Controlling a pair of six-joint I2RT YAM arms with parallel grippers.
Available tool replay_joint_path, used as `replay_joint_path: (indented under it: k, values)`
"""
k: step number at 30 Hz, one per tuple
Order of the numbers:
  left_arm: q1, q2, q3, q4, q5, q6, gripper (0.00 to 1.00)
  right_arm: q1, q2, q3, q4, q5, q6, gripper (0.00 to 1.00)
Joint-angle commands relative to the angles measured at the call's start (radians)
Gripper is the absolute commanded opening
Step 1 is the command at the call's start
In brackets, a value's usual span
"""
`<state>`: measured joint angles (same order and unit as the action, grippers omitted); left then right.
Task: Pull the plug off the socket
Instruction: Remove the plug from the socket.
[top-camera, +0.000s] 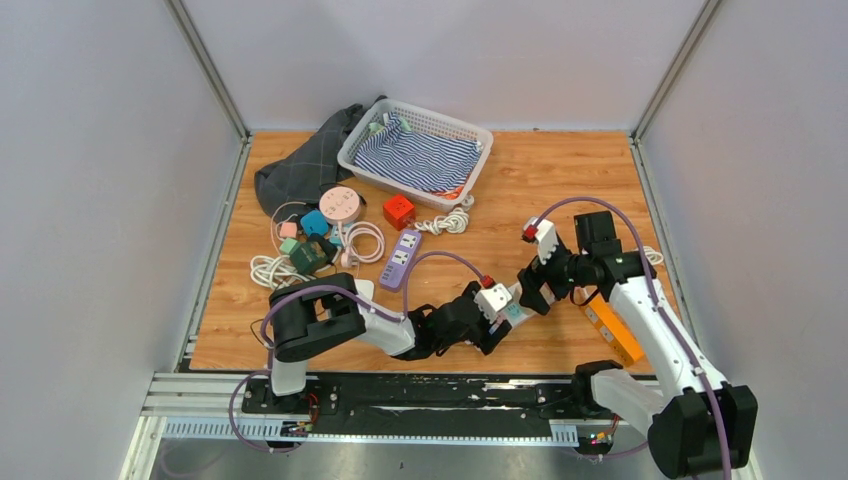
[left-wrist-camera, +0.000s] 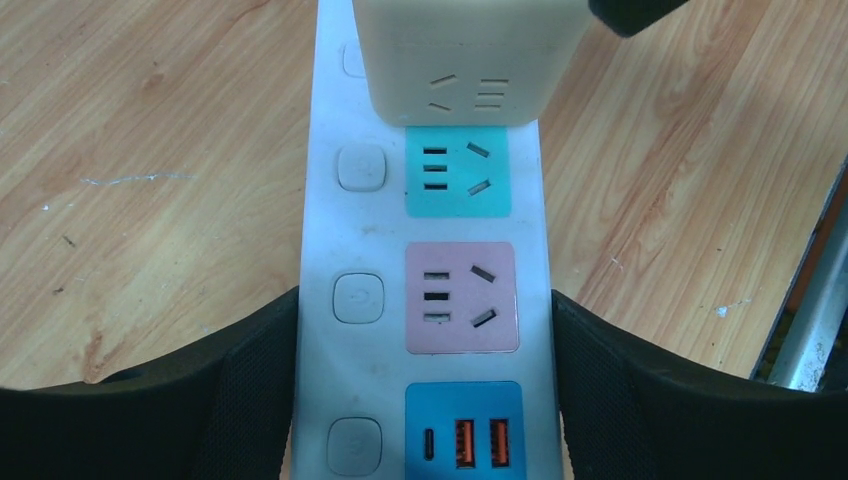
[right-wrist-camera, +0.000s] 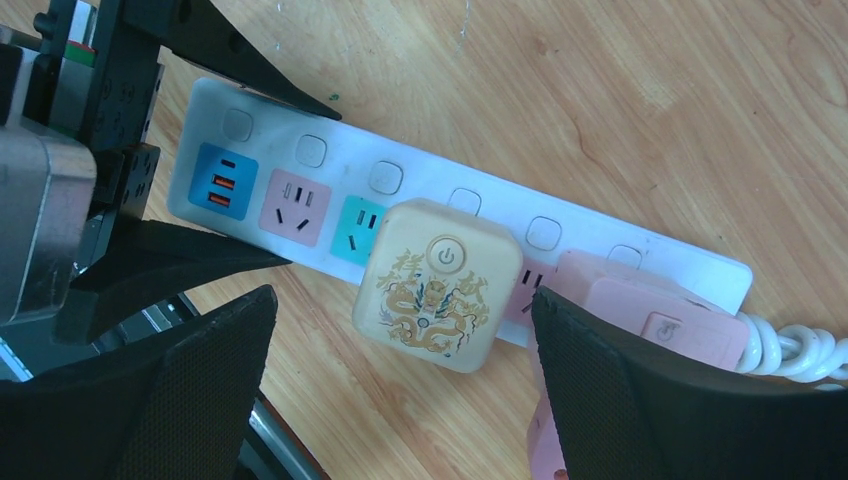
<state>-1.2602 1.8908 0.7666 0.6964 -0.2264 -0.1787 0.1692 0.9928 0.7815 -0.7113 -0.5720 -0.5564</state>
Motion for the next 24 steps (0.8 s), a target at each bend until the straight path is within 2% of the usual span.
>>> replay_joint_path:
  k: [1, 7, 12, 16, 21, 24]
  values:
    - [-0.002, 0.007, -0.014, -0.009, -0.039, -0.042, 0.75, 0.028, 0.029, 0.007, -0.015, 0.038, 0.022, 0.98]
    - [-0.002, 0.035, 0.013, -0.011, -0.013, -0.048, 0.47, 0.035, 0.049, -0.001, 0.019, 0.093, 0.044, 0.97]
    - [-0.002, 0.063, 0.034, -0.011, 0.004, -0.063, 0.33, 0.036, 0.063, -0.007, 0.036, 0.120, 0.050, 0.96]
    - [-0.002, 0.089, 0.056, -0.011, 0.020, -0.074, 0.17, 0.048, 0.090, -0.015, 0.044, 0.136, 0.051, 0.94]
    - [-0.002, 0.100, 0.064, -0.009, 0.020, -0.075, 0.04, 0.063, 0.119, -0.022, 0.047, 0.160, 0.047, 0.87]
    - [-0.002, 0.093, 0.055, -0.009, 0.004, -0.077, 0.00, 0.066, 0.122, -0.027, 0.051, 0.172, 0.048, 0.80]
